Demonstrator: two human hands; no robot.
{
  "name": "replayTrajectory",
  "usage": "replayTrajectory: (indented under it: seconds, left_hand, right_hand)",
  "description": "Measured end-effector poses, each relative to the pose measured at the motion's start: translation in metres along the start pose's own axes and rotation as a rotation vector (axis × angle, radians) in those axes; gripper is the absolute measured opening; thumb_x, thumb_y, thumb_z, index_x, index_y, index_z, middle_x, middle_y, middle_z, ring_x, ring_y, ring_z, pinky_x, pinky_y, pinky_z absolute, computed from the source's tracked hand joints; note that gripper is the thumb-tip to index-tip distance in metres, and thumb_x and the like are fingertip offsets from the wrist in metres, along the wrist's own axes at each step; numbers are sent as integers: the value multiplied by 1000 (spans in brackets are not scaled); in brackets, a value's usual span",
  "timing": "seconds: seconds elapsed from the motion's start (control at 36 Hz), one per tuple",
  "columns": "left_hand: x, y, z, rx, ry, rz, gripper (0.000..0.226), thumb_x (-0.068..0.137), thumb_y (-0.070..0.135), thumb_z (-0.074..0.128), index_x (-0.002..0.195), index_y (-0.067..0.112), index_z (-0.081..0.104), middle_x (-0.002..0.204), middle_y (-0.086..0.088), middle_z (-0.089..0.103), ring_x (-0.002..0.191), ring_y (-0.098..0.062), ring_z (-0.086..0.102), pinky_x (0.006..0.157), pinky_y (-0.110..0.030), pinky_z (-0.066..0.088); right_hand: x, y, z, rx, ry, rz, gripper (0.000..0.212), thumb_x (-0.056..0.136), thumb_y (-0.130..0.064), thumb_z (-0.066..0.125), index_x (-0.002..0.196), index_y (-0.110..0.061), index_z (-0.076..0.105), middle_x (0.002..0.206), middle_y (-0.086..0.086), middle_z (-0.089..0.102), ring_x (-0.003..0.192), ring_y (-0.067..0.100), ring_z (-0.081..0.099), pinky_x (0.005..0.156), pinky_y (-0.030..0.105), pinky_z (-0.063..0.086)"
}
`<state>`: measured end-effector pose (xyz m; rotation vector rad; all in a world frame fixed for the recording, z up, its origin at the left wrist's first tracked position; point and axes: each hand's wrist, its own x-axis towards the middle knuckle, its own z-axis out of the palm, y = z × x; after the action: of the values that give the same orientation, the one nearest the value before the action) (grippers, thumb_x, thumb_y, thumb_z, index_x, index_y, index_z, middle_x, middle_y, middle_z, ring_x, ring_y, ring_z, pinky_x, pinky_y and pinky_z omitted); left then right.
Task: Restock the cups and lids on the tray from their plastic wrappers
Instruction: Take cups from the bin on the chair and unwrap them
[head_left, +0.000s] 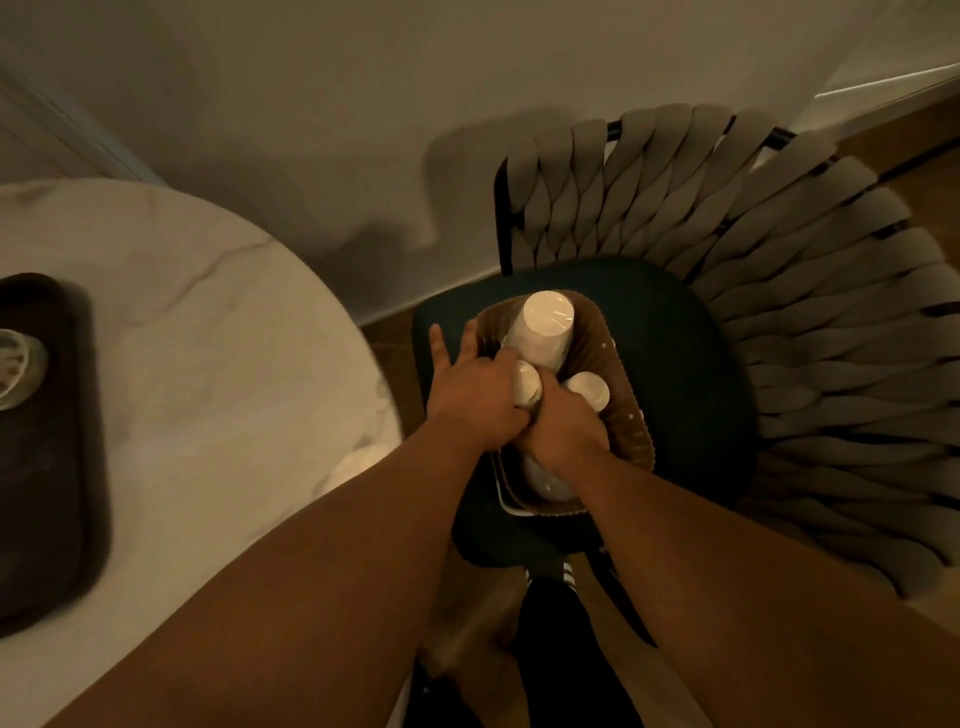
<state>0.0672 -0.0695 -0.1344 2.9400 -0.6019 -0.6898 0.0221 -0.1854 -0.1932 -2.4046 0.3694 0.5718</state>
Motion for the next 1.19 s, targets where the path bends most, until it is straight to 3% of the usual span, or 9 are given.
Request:
replayTrajectory:
  seconds: [0.25, 0.42, 0.56, 0.64, 0.69, 0.78, 0.94, 1.06, 1.19]
  left_hand:
    - [-6, -1, -12, -134, -23, 8, 72, 85, 60, 55, 141, 20, 37, 149, -7, 44, 151, -28, 2, 117, -61, -9]
    - [-8, -4, -12, -290, -17, 8, 69, 83, 53, 64, 138, 20, 39, 148, -9, 43, 150, -28, 7, 119, -59, 9]
    - [-12, -6, -14, -400, -5, 20, 67, 79, 46, 71, 134, 21, 41, 142, -10, 43, 140, -33, 31, 110, -59, 33]
    - [-14, -4, -19, -442, 28, 24, 70, 80, 44, 72, 137, 20, 40, 142, -11, 42, 128, -30, 45, 105, -42, 41]
    - [-16, -4, -23, -454, 66, 41, 72, 80, 43, 73, 139, 19, 39, 139, -10, 45, 121, -26, 50, 95, -28, 39]
    - [-19, -5, -28, -486, 107, 53, 72, 79, 41, 75, 139, 19, 41, 136, -8, 48, 120, -24, 49, 90, -22, 33]
    - [-19, -7, -26, -573, 141, 31, 78, 72, 42, 80, 138, 22, 44, 135, -7, 48, 120, -22, 49, 96, -24, 34]
    - [-19, -7, -30, -631, 168, 23, 74, 70, 41, 83, 134, 20, 51, 131, -6, 53, 119, -20, 50, 98, -26, 36]
    - [-25, -4, -36, -829, 150, 21, 78, 70, 37, 86, 138, 25, 50, 132, 3, 59, 117, -10, 54, 99, -27, 43]
  right_hand:
    - [-10, 5, -6, 133, 32, 4, 77, 78, -54, 69, 142, -40, 30, 132, -1, 58, 114, 23, 59, 95, 43, 50]
    - [-10, 7, -3, 210, 18, -9, 84, 75, -52, 75, 144, -38, 29, 138, -2, 53, 124, 21, 53, 104, 44, 45]
    - [-5, 7, -2, 186, -16, -24, 84, 73, -46, 79, 143, -31, 36, 139, -1, 53, 126, 21, 52, 107, 40, 42]
    - [-3, 6, -1, 167, -31, -29, 83, 73, -52, 75, 143, -24, 40, 140, 1, 52, 127, 21, 51, 108, 38, 40]
    - [-1, 5, 0, 142, -43, -27, 90, 70, -60, 70, 146, -23, 37, 143, 2, 50, 130, 22, 49, 110, 41, 39]
    - [0, 4, 0, 101, -61, -41, 82, 79, -48, 73, 146, -20, 37, 145, 6, 48, 132, 24, 47, 112, 40, 37]
    - [-4, 6, -2, 163, 3, -87, 73, 79, -40, 77, 142, -23, 44, 140, 2, 53, 130, 19, 49, 111, 31, 35]
    - [-8, 5, -7, 173, 61, -90, 80, 75, -45, 79, 142, -24, 42, 139, -1, 54, 129, 16, 50, 104, 20, 29]
    - [-21, 2, -19, 316, 118, -88, 89, 70, -39, 85, 146, -23, 40, 142, -1, 53, 132, 15, 47, 104, 17, 27]
